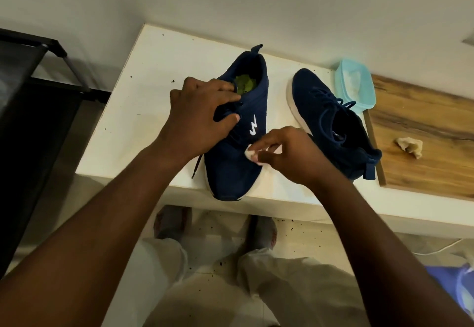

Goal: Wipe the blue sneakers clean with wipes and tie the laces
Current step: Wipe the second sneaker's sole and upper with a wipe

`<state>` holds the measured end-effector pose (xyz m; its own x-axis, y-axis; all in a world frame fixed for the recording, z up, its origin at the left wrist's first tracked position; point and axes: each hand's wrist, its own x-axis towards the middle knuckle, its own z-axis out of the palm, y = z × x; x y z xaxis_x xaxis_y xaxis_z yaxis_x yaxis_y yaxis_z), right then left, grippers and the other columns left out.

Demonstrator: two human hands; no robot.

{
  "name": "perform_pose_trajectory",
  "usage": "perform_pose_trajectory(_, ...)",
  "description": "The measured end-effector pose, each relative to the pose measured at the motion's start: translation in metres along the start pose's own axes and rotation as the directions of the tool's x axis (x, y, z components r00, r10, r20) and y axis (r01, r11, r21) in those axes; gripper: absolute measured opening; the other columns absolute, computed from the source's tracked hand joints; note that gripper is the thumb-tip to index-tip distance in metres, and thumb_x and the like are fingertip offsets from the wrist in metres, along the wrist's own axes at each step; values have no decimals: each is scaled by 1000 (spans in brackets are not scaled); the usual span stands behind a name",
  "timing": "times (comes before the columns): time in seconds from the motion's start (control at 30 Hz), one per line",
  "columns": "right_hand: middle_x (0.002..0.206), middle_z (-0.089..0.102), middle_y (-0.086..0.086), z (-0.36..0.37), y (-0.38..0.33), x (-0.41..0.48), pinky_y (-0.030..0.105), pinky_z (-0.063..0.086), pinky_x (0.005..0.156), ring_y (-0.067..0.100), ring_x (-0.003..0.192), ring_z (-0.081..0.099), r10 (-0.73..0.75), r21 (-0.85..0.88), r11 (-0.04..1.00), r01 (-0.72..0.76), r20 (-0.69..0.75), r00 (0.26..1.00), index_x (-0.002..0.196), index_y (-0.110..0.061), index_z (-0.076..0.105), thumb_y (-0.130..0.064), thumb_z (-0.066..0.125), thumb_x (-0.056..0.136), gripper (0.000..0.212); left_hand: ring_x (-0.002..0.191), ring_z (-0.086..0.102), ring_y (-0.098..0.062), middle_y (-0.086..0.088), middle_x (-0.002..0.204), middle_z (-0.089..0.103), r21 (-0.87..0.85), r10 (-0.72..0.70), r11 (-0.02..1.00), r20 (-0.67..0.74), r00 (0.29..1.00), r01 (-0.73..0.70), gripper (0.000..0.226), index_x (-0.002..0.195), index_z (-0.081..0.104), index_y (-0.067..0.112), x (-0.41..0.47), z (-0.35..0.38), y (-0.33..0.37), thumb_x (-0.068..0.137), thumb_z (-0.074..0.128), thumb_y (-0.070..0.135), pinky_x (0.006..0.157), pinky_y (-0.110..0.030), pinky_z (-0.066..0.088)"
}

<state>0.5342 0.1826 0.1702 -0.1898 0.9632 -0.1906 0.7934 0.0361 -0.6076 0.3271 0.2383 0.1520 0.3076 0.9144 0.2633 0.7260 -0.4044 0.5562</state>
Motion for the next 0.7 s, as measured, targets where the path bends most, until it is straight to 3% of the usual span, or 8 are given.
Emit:
perform_pose_trajectory(0.1,93,71,-4,8,7,12,38,54,76,12,81,65,-42,-182,983,-15,-304,952,96,-24,79,-27,69,92,11,127,42,-25,15,141,57,3,16,1000,-7,1000,-16,45,128,68,32,-2,2,1,86,63,48,93,-39,28)
perform_pose_trajectory(0.23,98,69,0,26,-12,25,26,54,77,11,86,64,-114,-23,992,120,-531,840,104,-17,76,-15,66,94,15,124,55,-18,8,135,63,-143,33,988,-128,991,-51,37,124,71,26,2,-2,3,90,67,39,98,-42,46)
perform_pose_trajectory(0.33,104,70,1,28,-26,25,24,54,80,13,92,64,-146,15,982,189,-579,802,109,-16,75,-13,65,95,17,106,63,-1,9,132,61,-376,-114,926,-193,975,33,32,121,72,23,5,-12,0,89,77,27,84,-12,52)
perform_pose_trajectory(0.4,103,70,4,26,-28,29,34,56,79,22,92,65,-141,-120,988,94,-473,870,108,-18,75,-9,63,94,20,102,67,-4,7,131,62,-401,-140,912,-122,983,80,35,120,74,22,4,-10,-3,85,81,23,84,-6,49)
perform_pose_trajectory(0.47,103,70,3,23,-28,28,39,56,80,25,92,65,-95,-263,965,21,-272,958,110,-22,76,-9,63,93,25,100,68,-11,5,133,61,-380,-115,920,-44,992,90,42,123,73,23,3,-7,-5,83,84,20,87,-8,49)
perform_pose_trajectory(0.53,101,72,-1,9,-27,20,37,56,81,20,90,66,-27,-271,963,10,-60,998,106,-25,78,-15,67,91,21,97,69,-13,5,135,59,-356,-105,930,-20,994,91,47,126,71,24,2,-4,-5,82,84,16,84,-8,50)
perform_pose_trajectory(0.63,91,74,-13,-12,-24,-3,17,52,76,5,84,65,40,-236,971,33,297,954,97,-27,81,-17,74,87,15,95,65,-10,5,135,57,-333,-96,940,-38,995,78,47,127,71,25,2,-3,-5,82,84,16,81,-4,48)
perform_pose_trajectory(0.7,91,72,-17,-15,-20,-16,7,45,71,-1,80,62,68,-193,981,10,396,916,96,-28,80,-11,75,86,20,95,64,-9,4,134,56,-326,-93,942,-42,995,74,47,127,70,26,2,-3,-5,83,83,18,82,-5,48)
